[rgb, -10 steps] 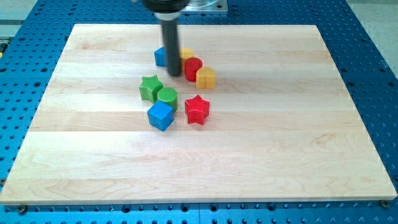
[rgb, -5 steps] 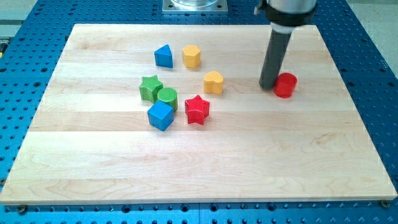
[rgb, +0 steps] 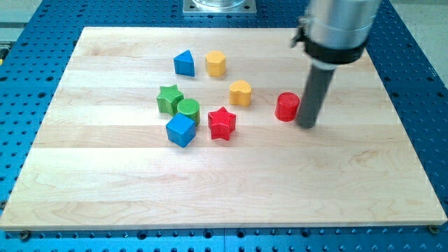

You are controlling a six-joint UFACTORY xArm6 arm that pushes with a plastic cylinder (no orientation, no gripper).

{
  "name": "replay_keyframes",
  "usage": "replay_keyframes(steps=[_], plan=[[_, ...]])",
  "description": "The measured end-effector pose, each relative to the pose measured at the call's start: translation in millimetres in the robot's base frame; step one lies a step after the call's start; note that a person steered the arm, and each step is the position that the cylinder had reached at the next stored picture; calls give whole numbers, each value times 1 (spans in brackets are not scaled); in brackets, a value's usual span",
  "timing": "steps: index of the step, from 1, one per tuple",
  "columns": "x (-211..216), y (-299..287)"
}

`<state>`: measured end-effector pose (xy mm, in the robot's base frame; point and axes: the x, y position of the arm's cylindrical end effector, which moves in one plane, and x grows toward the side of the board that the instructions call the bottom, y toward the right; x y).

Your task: Slide the red circle above the red star

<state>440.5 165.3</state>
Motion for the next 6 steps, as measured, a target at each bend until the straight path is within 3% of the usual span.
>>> replay_keyframes(steps=[1,4,5,6], plan=[[-23,16],[27,-169],[32,-171],[-1,-147]])
